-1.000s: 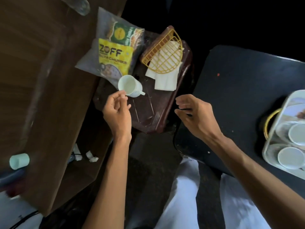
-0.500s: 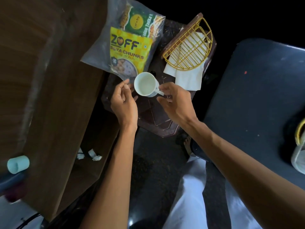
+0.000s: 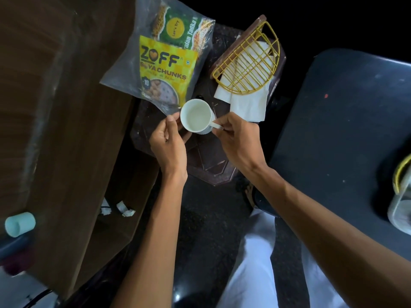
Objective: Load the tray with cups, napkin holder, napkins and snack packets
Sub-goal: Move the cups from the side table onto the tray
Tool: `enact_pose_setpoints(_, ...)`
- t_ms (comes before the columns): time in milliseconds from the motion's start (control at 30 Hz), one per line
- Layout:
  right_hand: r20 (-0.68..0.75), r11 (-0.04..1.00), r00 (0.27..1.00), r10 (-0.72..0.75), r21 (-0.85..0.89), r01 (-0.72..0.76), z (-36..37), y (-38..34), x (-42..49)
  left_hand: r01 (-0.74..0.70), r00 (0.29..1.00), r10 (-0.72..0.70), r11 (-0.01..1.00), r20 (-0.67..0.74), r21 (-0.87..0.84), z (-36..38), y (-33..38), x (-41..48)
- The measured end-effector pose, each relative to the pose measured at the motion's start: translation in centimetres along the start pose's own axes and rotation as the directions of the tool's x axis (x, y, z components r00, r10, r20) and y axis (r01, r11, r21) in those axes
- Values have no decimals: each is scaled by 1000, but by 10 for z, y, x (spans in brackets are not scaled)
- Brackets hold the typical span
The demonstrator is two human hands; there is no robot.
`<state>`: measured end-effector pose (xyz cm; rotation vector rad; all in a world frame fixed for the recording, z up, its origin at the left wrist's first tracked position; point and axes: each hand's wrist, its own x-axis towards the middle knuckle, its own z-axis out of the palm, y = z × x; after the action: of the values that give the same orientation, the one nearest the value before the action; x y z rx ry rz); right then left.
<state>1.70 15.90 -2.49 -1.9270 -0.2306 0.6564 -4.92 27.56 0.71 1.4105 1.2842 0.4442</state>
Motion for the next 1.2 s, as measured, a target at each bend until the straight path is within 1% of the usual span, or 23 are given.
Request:
enact_pose_setpoints(133,-11,1000,1000,-24,20,24,-27,7,-12,25,998,-24,1000,52,-15,7,1,-16)
enact_pose_setpoints(267,-25,1000,999,-23,-5,23,-63,15,-29,56,990,-58,998,129,17,22,0,-42)
enact_pose_setpoints(433,-71,1000,997,-3,16,4,-111,31,-59,57,975,-64,998,214,36,51,1,-87)
enact_pose_setpoints(700,-147,999,989,-3,-47,-4,-196,63,-106,59,950,-77,996,304,69,110,-7,-166)
enact_pose_setpoints(833,-201,998,979,38,-38,-47,-244,82,-130,31,923,-65,995,378,97,140,-11,-207)
enact_pose_setpoints(1033,-289,993,953,91,-43,-107,-321,113,-164,-61,869,-18,988,494,143,189,-24,-269)
enact_pose_setpoints(1100,-325,991,940,100,-51,-123,-346,123,-174,-98,848,2,983,530,153,209,-32,-288)
enact_pose_setpoints(1200,-391,982,911,131,-72,-172,-384,140,-186,-107,828,-3,981,561,163,241,-41,-319)
